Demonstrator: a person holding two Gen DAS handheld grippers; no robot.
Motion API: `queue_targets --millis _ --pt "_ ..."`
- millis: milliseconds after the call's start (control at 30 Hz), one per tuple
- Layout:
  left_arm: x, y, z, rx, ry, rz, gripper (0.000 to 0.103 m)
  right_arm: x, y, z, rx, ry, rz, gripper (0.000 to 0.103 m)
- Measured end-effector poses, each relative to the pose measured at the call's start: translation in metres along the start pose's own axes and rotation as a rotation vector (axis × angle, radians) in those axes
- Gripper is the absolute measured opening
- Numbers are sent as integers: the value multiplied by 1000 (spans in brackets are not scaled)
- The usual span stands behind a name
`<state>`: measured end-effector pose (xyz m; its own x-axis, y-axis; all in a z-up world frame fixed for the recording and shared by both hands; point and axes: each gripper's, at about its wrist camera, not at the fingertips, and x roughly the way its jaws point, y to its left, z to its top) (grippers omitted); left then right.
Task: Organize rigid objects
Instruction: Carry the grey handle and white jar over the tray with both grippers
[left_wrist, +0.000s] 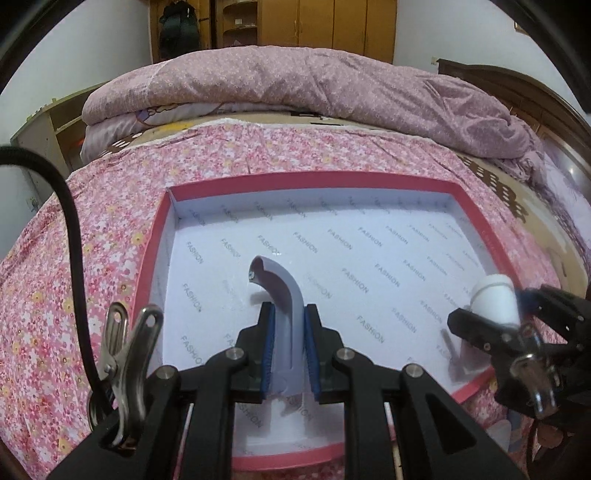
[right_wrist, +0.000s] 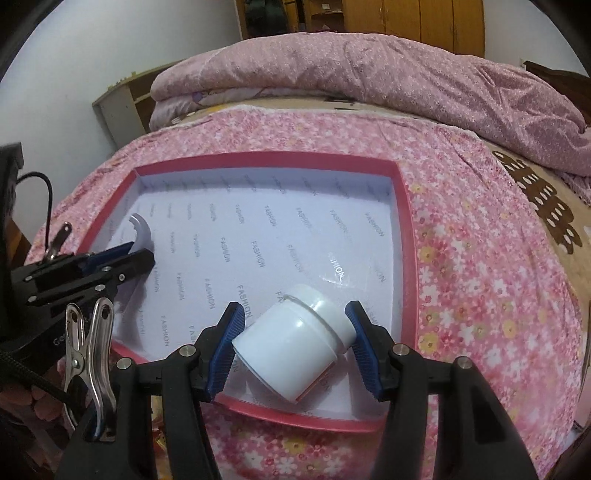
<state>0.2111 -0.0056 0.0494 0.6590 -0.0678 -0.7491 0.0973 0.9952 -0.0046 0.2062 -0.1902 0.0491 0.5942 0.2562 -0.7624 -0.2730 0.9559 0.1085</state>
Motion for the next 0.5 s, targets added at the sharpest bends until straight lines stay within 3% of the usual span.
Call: queue_targets --millis 500 --pt "-15 -1 -21 -13 18 2 16 -5 5 -15 -13 24 -34 58"
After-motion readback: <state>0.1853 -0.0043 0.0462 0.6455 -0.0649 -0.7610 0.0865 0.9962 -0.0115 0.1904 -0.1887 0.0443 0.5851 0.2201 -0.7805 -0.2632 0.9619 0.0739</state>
